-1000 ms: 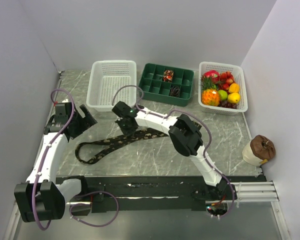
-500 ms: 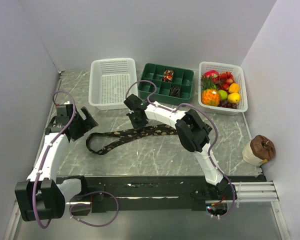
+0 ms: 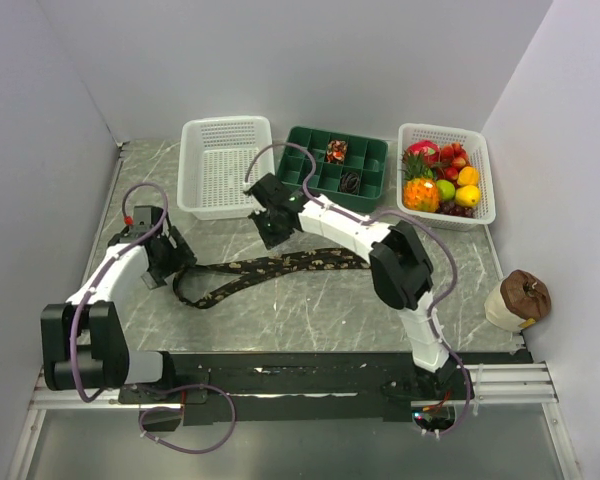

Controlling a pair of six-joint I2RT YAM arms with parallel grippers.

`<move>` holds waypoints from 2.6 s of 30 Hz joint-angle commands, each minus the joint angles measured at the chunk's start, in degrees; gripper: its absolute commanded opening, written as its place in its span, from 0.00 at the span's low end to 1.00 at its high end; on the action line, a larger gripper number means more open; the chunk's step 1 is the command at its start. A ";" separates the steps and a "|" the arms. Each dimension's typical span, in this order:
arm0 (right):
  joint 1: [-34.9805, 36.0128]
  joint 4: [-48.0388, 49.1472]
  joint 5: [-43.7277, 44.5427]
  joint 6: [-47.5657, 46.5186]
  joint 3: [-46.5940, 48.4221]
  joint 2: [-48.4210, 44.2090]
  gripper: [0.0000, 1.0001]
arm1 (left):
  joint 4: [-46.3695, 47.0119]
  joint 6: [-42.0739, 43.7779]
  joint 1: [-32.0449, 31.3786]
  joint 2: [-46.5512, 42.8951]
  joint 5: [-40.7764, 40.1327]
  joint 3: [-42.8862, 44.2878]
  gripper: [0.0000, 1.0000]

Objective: Roll the ties
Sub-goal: Flatten out the tie at the center of the board.

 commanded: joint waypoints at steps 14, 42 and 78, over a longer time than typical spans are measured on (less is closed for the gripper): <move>0.39 3.09 -10.81 -3.43 3.95 -5.33 0.00 | -1.72 0.62 -5.01 1.85 -7.36 3.01 0.76; 0.83 1.69 -17.58 -3.95 7.11 -1.55 0.00 | -3.04 4.57 -6.94 8.79 -5.17 5.47 0.49; 21.04 29.11 -9.41 -19.16 3.95 8.28 0.73 | 10.06 3.44 33.05 -8.53 36.23 4.23 0.86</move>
